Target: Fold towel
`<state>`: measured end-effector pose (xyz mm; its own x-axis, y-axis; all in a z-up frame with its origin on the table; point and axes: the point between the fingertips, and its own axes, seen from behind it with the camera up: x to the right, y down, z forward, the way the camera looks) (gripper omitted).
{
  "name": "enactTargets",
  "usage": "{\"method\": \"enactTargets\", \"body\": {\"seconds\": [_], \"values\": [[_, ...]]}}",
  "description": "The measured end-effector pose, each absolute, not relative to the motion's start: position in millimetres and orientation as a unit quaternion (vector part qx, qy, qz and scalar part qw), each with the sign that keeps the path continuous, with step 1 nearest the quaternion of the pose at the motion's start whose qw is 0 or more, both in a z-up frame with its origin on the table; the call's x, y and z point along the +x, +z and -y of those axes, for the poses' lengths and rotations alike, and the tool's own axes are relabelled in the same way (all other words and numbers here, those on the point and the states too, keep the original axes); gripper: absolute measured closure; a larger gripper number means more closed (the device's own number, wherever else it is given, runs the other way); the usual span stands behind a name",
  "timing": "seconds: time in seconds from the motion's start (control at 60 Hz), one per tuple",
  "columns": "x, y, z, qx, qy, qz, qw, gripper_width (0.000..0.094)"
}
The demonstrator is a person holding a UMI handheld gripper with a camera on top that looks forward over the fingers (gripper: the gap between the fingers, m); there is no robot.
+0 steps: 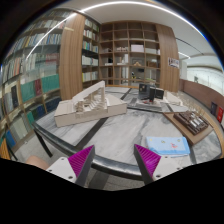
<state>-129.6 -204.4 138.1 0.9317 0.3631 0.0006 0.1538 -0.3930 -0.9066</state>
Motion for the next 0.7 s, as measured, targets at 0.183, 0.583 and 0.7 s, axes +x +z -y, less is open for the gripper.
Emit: {"method": "enactTargets", "body": {"seconds": [0.183, 0.583, 0.7], "values": [[-91.4, 117.1, 145.7, -0.831, 0.059, 0.149, 0.532, 0.0134], [-20.8, 3.8, 6.5, -0.874, -0.02, 0.141, 0.465, 0.0566], [-9.7, -8.7, 9.2, -0.875, -0.037, 0.144, 0.46, 0.0862]]}}
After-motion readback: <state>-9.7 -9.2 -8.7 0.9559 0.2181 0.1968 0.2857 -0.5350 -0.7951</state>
